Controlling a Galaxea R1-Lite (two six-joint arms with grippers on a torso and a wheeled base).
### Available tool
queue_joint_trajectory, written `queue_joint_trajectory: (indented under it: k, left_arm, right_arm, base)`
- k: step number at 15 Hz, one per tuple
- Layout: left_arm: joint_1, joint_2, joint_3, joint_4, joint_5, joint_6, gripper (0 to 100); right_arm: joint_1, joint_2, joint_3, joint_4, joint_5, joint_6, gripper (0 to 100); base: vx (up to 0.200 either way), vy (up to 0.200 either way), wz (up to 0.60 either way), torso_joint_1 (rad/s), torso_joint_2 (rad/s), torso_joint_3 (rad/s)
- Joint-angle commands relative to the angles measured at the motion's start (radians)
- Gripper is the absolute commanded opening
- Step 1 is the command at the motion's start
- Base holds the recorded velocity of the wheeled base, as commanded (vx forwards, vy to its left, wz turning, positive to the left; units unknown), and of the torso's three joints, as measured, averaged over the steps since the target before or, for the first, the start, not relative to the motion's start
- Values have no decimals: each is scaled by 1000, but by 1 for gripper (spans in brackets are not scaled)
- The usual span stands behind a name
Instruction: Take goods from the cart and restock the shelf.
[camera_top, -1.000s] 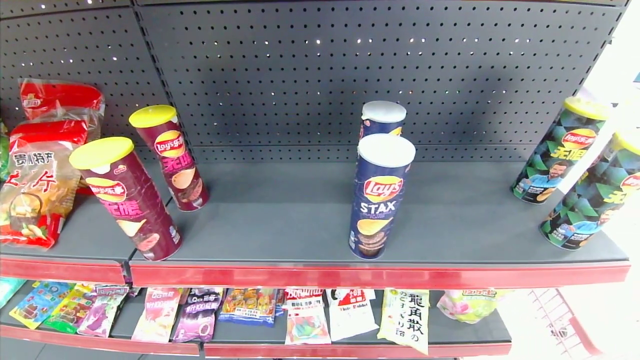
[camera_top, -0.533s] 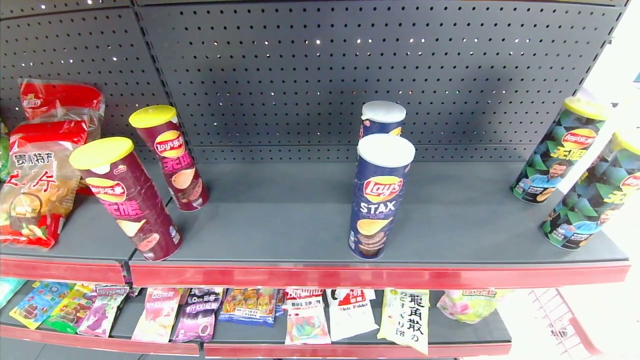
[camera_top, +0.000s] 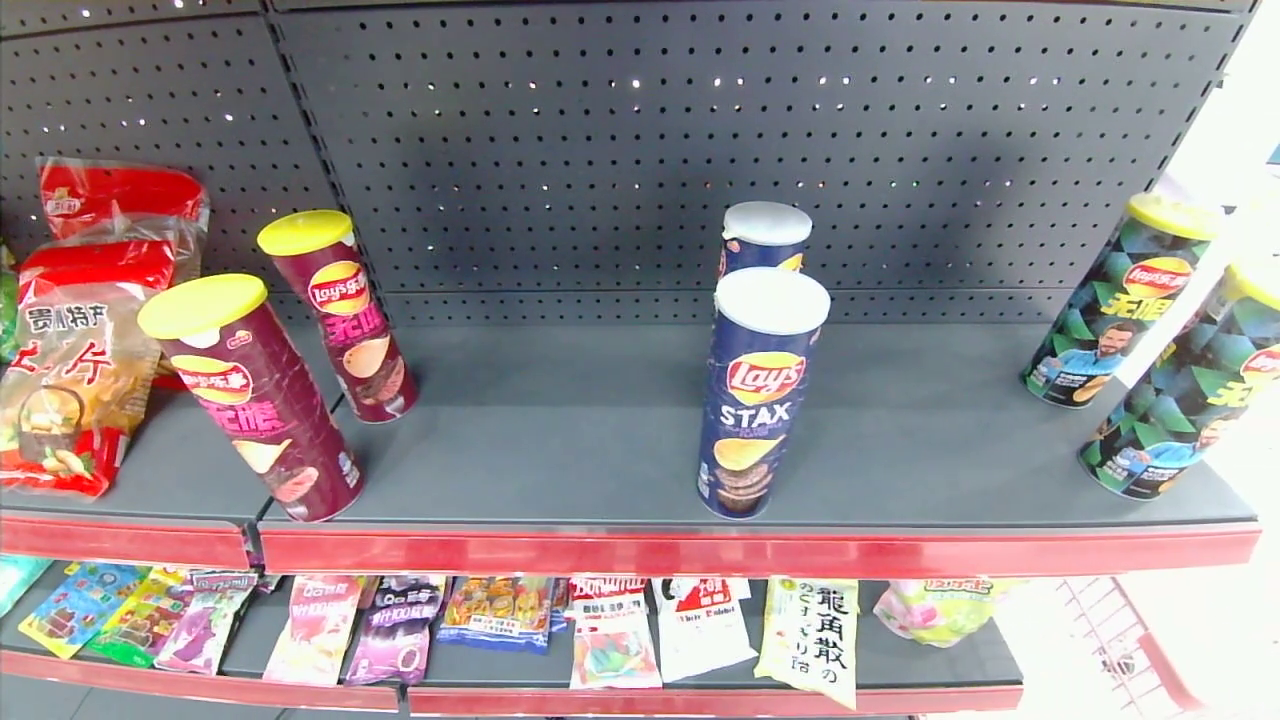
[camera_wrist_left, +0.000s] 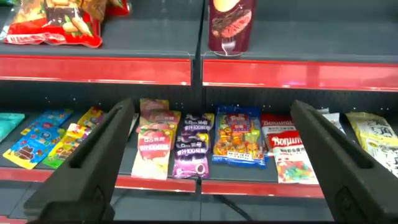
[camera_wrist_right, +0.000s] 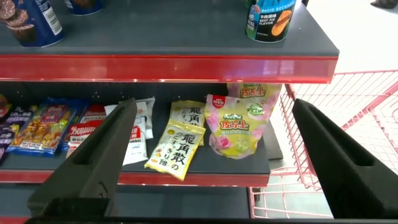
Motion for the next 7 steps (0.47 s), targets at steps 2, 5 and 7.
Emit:
queue_joint_trajectory:
  k: [2, 5, 7]
  left_arm:
    - [2, -1, 0, -1, 4, -1, 100]
    - [0, -1, 0, 0, 6, -8, 100]
    - [2, -1, 0, 0, 7, -15, 100]
  right_arm:
    - [0, 1, 1, -1, -8, 2, 100]
    - [0, 1, 1, -1, -8, -1, 100]
    - [0, 1, 1, 0, -7, -1, 100]
  base:
    - [0, 0, 0, 0, 0, 0]
    - [0, 0, 0, 0, 0, 0]
    - [0, 0, 0, 0, 0, 0]
